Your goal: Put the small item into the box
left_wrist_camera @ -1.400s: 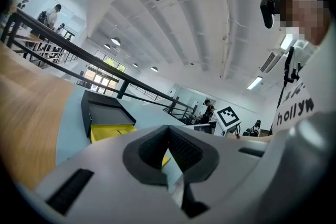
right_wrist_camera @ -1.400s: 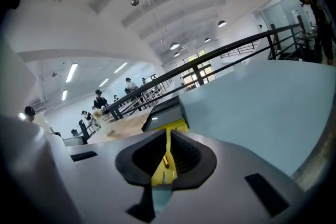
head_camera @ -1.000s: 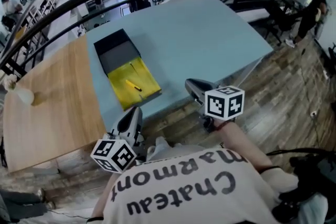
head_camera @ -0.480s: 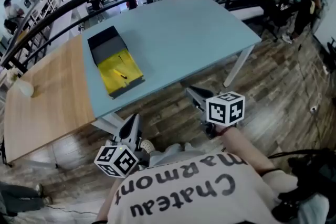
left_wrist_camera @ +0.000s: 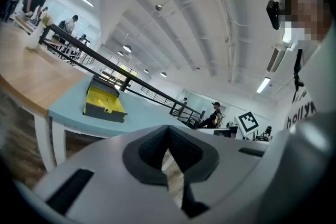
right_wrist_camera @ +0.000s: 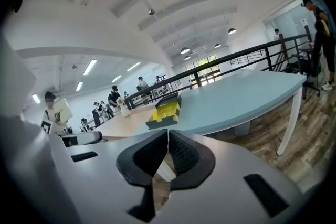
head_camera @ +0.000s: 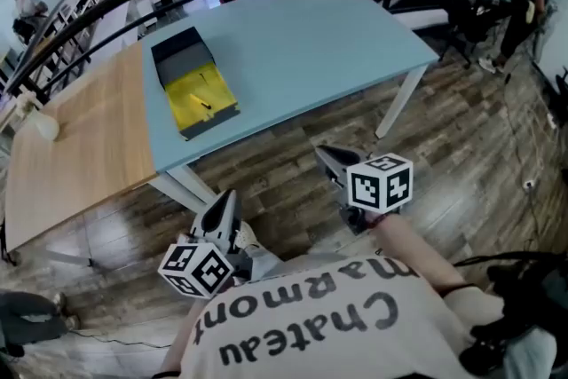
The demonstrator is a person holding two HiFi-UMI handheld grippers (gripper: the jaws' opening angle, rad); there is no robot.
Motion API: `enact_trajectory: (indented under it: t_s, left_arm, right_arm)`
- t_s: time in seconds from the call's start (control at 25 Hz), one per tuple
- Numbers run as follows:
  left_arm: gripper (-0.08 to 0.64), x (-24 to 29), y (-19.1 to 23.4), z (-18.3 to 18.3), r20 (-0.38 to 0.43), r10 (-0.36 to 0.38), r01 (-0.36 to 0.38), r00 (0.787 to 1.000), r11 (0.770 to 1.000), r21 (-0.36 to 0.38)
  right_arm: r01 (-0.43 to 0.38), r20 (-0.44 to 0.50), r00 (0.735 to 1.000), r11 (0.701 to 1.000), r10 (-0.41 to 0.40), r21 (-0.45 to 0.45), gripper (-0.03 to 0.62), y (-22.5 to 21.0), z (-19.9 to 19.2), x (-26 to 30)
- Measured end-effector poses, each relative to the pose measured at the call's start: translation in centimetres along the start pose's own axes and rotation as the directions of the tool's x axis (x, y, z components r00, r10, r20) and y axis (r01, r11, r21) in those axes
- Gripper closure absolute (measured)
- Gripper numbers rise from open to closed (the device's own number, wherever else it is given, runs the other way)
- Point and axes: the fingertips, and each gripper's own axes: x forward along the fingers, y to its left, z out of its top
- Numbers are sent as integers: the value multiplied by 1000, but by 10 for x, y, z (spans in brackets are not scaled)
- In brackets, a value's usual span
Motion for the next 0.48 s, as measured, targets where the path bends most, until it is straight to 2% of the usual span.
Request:
enact_trajectory:
  t_s: [0.12,0.16,0.48]
  left_arm:
    - [557,-5,-8,-3,5,0,0,1000,1000,10]
    - [557,-6,-10,-5,8,-1,1,1000,1000,10]
    - [558,-13,-20,-14,3,-3,3,1000,1000,21]
  right_arm:
    - [-32,31,999,995,29,97,551,1,1,-9]
    - [-40,36,999,994,36,104,551,2,1,-12]
    - [-36,45,998,999,35,10,557,8,-5,-24]
